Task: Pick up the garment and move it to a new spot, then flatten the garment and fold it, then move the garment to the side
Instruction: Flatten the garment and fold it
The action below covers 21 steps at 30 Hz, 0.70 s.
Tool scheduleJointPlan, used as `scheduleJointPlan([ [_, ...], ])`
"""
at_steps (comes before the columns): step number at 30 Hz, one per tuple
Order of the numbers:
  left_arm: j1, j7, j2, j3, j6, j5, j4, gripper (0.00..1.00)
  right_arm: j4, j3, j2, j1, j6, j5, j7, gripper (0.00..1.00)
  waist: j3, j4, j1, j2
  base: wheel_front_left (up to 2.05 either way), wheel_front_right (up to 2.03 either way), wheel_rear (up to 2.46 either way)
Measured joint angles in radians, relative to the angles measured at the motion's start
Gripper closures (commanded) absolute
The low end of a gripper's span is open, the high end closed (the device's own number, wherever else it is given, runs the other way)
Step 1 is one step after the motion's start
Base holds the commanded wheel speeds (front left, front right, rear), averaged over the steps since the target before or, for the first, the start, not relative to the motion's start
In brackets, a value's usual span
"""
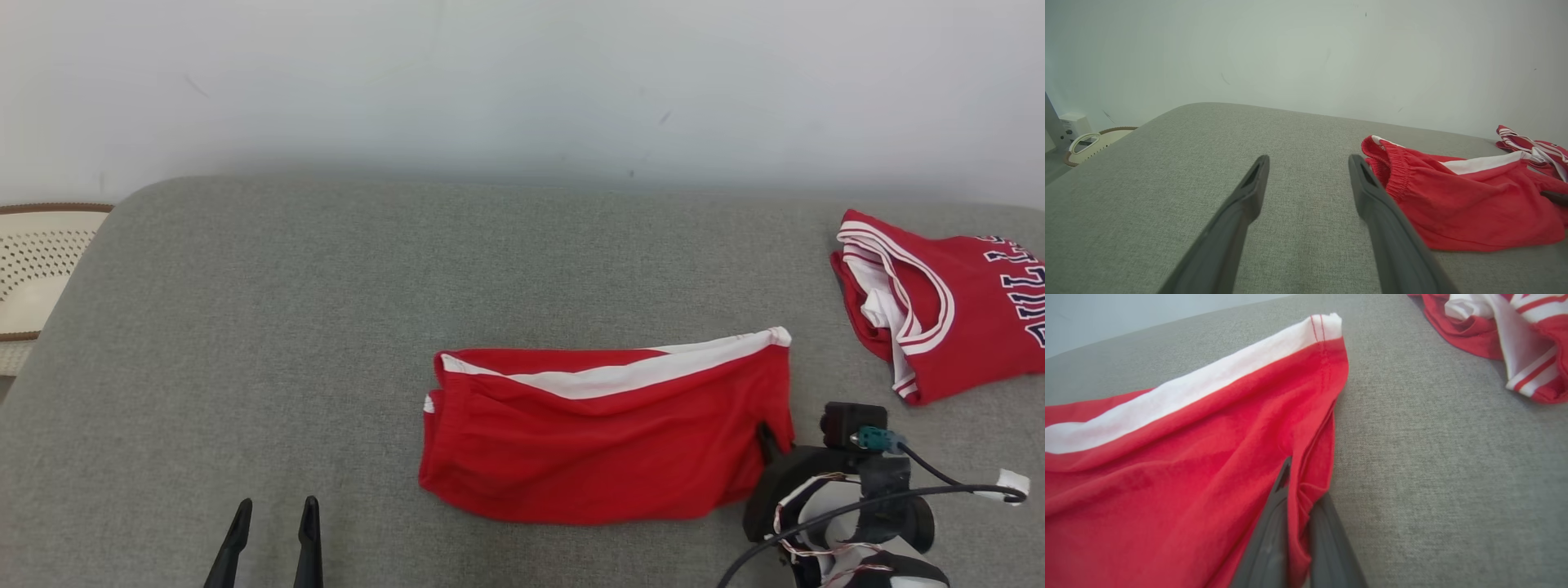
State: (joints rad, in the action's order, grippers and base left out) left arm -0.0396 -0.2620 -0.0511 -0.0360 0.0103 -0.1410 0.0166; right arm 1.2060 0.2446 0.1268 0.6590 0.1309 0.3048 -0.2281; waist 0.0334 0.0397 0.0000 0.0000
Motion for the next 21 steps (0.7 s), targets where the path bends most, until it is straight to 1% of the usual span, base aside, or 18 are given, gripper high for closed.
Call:
scheduleJointPlan([
  [5,-0.001,0.000,0.000,-0.002,0.002,-0.005,0.001,0.00,-0.021,0.023,0.026,-0.019,0.000,0.004,-0.012,1.00,-0.001,-0.010,0.0000,0.0000,0.00,0.00,0.00],
  [7,-0.002,0.000,0.000,-0.005,0.002,-0.007,0.000,0.00,-0.058,0.040,0.037,-0.018,0.000,0.011,-0.022,1.00,-0.002,-0.015,0.0000,0.0000,0.00,0.00,0.00],
  [10,-0.001,0.000,0.000,-0.011,0.003,-0.007,-0.001,0.00,-0.113,0.060,0.025,-0.019,0.000,0.043,-0.027,1.00,-0.004,-0.017,0.0000,0.0000,0.00,0.00,0.00],
  [11,-0.001,0.000,0.000,-0.011,0.003,-0.007,-0.001,0.00,-0.113,0.060,0.025,-0.019,0.000,0.043,-0.027,1.00,-0.004,-0.017,0.0000,0.0000,0.00,0.00,0.00],
  [15,-0.002,0.000,0.000,-0.025,0.006,-0.007,-0.002,0.00,-0.216,0.132,-0.004,-0.040,0.000,0.072,-0.029,1.00,-0.008,-0.010,0.0000,0.0000,0.00,0.00,0.00],
  [21,-0.002,0.000,0.000,-0.026,-0.001,-0.009,-0.012,0.00,-0.393,0.247,-0.015,-0.089,0.000,0.115,-0.022,1.00,-0.017,0.010,0.0000,0.0000,0.00,0.00,0.00],
])
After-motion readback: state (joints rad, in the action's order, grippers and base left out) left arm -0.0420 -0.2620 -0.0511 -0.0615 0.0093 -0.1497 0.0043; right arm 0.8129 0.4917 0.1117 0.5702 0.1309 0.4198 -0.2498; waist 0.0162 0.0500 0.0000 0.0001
